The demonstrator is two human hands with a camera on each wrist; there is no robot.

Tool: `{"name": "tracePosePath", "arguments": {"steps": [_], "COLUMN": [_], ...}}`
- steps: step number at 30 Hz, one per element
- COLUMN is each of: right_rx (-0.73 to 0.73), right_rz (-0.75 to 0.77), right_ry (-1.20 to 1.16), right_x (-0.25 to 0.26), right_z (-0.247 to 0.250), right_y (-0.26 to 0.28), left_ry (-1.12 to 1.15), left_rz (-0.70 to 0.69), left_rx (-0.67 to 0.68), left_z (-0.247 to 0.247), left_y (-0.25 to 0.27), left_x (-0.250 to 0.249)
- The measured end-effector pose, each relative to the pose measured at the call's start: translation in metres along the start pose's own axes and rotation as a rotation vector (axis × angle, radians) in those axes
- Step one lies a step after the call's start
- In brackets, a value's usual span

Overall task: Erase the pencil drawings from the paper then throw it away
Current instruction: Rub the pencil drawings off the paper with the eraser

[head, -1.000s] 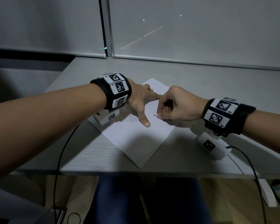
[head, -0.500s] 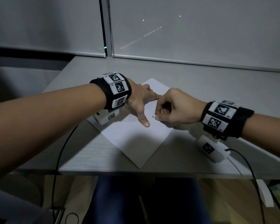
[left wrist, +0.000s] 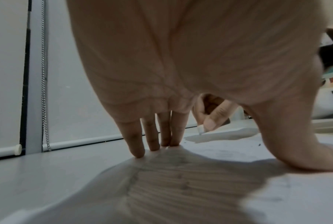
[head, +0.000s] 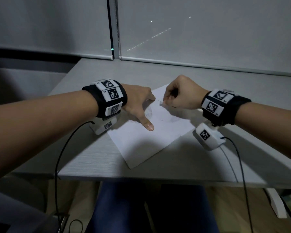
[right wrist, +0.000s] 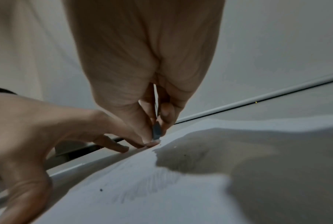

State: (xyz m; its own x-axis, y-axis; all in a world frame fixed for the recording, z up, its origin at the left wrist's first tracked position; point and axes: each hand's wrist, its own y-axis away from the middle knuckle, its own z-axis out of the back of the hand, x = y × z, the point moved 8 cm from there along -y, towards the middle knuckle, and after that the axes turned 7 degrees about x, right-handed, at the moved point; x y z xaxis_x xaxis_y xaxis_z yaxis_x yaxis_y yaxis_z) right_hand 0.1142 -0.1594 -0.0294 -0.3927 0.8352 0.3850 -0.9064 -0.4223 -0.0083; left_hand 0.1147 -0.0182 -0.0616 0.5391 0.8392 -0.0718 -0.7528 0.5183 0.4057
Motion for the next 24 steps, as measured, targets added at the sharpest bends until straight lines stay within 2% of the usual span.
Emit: {"name": "tracePosePath", "arguments": {"steps": [5, 11, 20, 24], "right_rx": [-0.010, 0.131, -0.045, -0.015], "right_rz": [-0.015, 0.132, -0.051, -0.110], "right_ry": [0.042, 0.027, 0.075, 0.028], "right_x": [0.004, 0.032, -0.012, -0.035], "right_z": [-0.014, -0.032, -0.002, 0.005], "right_y": [-0.011, 0.007, -0.007, 0.006], "left_ry": [0.014, 0.069, -0.038, -0.084], "left_rz": [-0.012, -0.029, 0.073, 0.134], "left_rx": [0.032, 0.036, 0.067, 0.009], "left_z": [-0.003, 0.001, 0.001, 0.008], "left_y": [-0.001, -0.002, 0.016, 0.027], "left_x": [-0.003, -0.010, -0.013, -0.018]}}
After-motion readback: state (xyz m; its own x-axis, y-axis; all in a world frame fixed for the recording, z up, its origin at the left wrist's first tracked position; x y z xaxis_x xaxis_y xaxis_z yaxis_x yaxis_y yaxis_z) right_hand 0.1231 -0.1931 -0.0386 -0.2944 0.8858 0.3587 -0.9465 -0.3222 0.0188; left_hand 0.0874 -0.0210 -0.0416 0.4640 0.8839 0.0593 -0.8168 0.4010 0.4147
